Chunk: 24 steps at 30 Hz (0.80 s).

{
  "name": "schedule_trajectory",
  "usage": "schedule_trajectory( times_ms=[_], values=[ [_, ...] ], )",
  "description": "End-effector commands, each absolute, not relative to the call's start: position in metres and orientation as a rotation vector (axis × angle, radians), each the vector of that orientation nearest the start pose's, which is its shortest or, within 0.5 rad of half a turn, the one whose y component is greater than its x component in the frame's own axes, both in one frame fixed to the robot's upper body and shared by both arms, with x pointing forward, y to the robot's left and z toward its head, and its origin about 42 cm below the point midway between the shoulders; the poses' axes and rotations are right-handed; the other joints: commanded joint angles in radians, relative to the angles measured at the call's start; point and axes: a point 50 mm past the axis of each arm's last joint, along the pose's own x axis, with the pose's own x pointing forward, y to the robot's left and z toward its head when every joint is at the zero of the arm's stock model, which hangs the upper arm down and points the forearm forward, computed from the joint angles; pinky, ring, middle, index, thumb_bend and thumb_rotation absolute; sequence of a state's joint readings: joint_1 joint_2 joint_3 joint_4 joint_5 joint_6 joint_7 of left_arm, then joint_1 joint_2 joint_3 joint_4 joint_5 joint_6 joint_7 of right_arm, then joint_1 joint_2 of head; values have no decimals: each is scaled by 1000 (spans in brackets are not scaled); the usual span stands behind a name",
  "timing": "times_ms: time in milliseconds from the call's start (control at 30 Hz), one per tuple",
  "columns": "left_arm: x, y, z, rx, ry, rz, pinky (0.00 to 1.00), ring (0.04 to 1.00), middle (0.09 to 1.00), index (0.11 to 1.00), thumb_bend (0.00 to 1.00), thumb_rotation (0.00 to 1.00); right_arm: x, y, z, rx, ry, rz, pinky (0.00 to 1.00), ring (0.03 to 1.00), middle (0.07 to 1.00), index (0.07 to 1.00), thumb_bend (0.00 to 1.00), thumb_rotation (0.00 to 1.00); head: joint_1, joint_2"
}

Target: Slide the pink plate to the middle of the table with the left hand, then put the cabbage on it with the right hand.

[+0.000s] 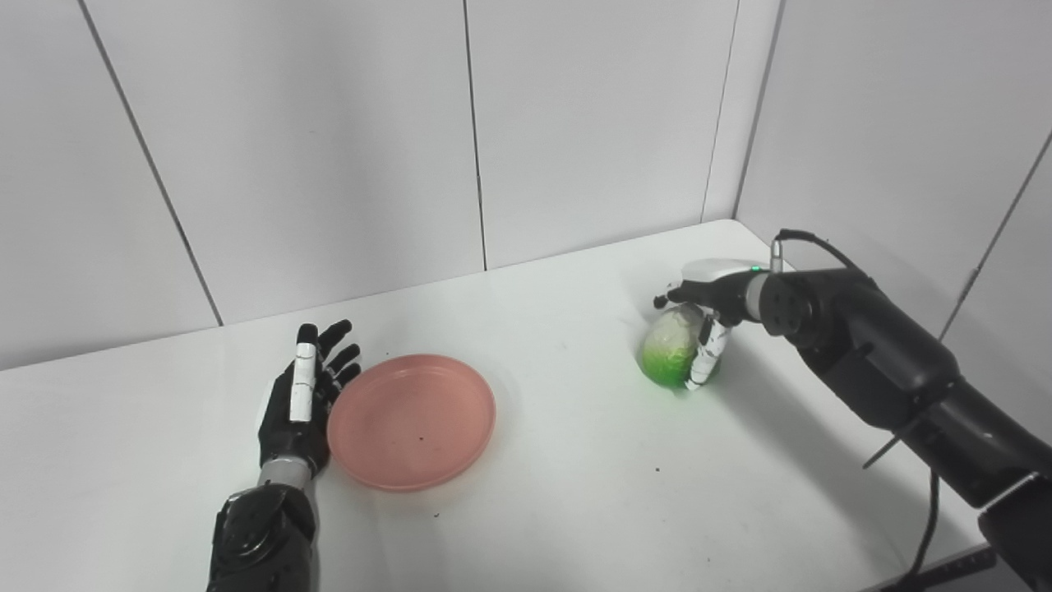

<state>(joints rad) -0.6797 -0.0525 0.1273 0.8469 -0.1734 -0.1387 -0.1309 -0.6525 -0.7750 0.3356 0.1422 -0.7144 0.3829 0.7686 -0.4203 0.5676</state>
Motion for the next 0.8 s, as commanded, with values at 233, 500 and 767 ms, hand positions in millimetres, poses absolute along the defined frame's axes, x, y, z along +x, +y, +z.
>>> schedule_trajectory(
  times_ms=[233,500,767],
  values=[
    [468,144,110,-235,146,-180,859,859,921,710,830,858,447,-384,284,-1499,380,284,703,871,913,875,1000,173,5,2],
    [469,144,110,-236,146,-179,868,858,918,703,834,854,446,-389,269,-1492,383,263,554,773,885,852,1000,180,10,9],
    [469,143,111,-259,156,-168,857,853,913,705,846,845,439,-393,247,-1375,91,146,413,482,536,705,626,8,12,13]
  ],
)
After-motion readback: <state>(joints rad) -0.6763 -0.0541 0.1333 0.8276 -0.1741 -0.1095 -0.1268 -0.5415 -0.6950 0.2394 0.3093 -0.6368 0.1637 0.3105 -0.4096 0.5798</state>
